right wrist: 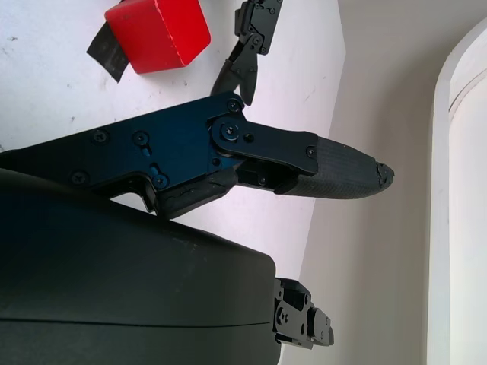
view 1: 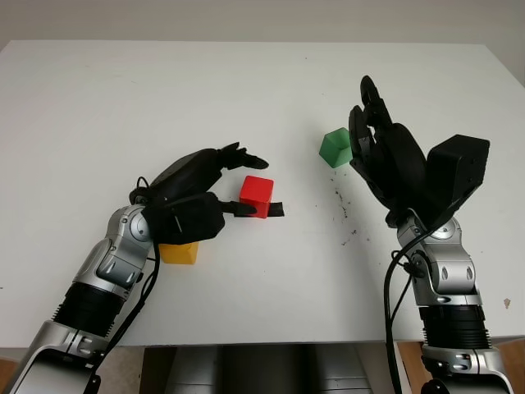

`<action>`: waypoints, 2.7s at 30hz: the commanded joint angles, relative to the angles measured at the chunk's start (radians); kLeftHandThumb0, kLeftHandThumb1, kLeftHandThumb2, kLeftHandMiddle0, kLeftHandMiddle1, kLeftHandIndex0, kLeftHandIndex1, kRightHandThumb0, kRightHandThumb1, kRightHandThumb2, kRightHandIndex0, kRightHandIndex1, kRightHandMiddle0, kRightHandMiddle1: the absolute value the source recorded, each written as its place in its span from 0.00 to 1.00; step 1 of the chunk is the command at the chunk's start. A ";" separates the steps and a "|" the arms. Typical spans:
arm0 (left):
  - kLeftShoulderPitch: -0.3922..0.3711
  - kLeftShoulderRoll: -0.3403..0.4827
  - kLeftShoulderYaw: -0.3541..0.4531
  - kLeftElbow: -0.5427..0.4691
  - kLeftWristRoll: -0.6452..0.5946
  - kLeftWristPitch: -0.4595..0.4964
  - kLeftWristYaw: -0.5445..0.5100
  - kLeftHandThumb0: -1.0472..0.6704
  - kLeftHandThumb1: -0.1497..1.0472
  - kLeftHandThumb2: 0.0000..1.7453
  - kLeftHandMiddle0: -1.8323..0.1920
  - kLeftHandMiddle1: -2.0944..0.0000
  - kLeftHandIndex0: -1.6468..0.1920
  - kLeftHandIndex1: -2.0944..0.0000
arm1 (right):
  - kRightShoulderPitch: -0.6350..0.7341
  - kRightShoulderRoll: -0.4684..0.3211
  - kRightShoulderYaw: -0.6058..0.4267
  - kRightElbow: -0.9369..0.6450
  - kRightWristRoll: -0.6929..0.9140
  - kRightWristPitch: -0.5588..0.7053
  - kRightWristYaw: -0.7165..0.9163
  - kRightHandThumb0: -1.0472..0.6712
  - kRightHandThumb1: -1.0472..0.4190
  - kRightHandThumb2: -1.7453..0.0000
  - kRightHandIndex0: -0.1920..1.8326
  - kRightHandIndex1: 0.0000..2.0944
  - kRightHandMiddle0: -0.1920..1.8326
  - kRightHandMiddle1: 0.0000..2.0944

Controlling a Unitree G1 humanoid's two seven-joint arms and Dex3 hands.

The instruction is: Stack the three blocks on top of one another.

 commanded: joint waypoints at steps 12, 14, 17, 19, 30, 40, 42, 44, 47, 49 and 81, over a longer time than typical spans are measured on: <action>-0.019 0.031 0.032 -0.072 -0.081 0.002 -0.117 0.14 0.97 0.04 1.00 0.99 0.96 0.99 | 0.011 0.002 0.000 -0.017 0.000 0.001 0.001 0.17 0.00 0.63 0.00 0.00 0.00 0.00; -0.016 0.034 0.054 -0.101 -0.111 0.003 -0.119 0.13 0.99 0.06 0.99 0.98 0.96 0.98 | 0.012 0.002 -0.002 -0.021 0.004 0.006 0.002 0.17 0.00 0.63 0.00 0.00 0.00 0.00; -0.016 0.036 0.105 -0.132 -0.164 0.016 -0.109 0.11 1.00 0.13 0.99 0.98 0.95 0.97 | 0.012 0.003 -0.002 -0.025 0.005 0.012 0.000 0.17 0.00 0.63 0.00 0.00 0.00 0.00; -0.024 0.045 0.147 -0.142 -0.199 0.010 -0.099 0.11 1.00 0.16 0.99 0.97 0.93 0.97 | 0.010 0.001 -0.002 -0.023 0.004 0.011 0.003 0.17 0.00 0.64 0.00 0.00 0.00 0.00; -0.074 0.231 0.323 -0.118 -0.393 0.014 -0.238 0.13 1.00 0.10 0.92 0.96 0.77 0.91 | -0.002 0.000 -0.006 -0.007 0.006 0.006 0.007 0.17 0.00 0.63 0.00 0.00 0.00 0.00; 0.052 0.460 0.356 -0.183 -0.386 0.031 -0.415 0.08 0.99 0.04 0.95 0.98 0.78 0.96 | -0.014 -0.001 -0.005 0.001 0.008 0.011 0.018 0.18 0.00 0.64 0.00 0.00 0.00 0.00; 0.088 0.480 0.360 -0.221 -0.376 0.042 -0.426 0.08 0.98 0.03 0.95 0.98 0.77 0.96 | -0.017 0.000 -0.005 -0.002 0.010 0.019 0.019 0.17 0.00 0.64 0.00 0.00 0.00 0.00; 0.124 0.497 0.365 -0.254 -0.370 0.038 -0.434 0.09 0.96 0.03 0.96 0.98 0.77 0.96 | -0.018 0.000 -0.005 -0.002 0.009 0.020 0.019 0.18 0.00 0.64 0.00 0.00 0.00 0.00; 0.181 0.516 0.374 -0.298 -0.356 0.022 -0.436 0.09 0.97 0.03 0.97 0.98 0.77 0.97 | -0.017 -0.002 -0.006 0.000 0.006 0.012 0.018 0.17 0.00 0.64 0.00 0.00 0.00 0.00; 0.208 0.521 0.380 -0.319 -0.357 0.022 -0.437 0.10 0.95 0.03 0.97 0.98 0.77 0.97 | -0.015 -0.003 -0.008 0.000 0.005 0.009 0.018 0.17 0.00 0.65 0.00 0.00 0.00 0.00; 0.486 0.454 0.381 -0.435 -0.259 -0.034 -0.327 0.11 0.94 0.03 1.00 0.99 0.86 0.98 | -0.017 -0.015 -0.008 0.010 -0.004 -0.003 0.028 0.17 0.00 0.63 0.00 0.00 0.00 0.00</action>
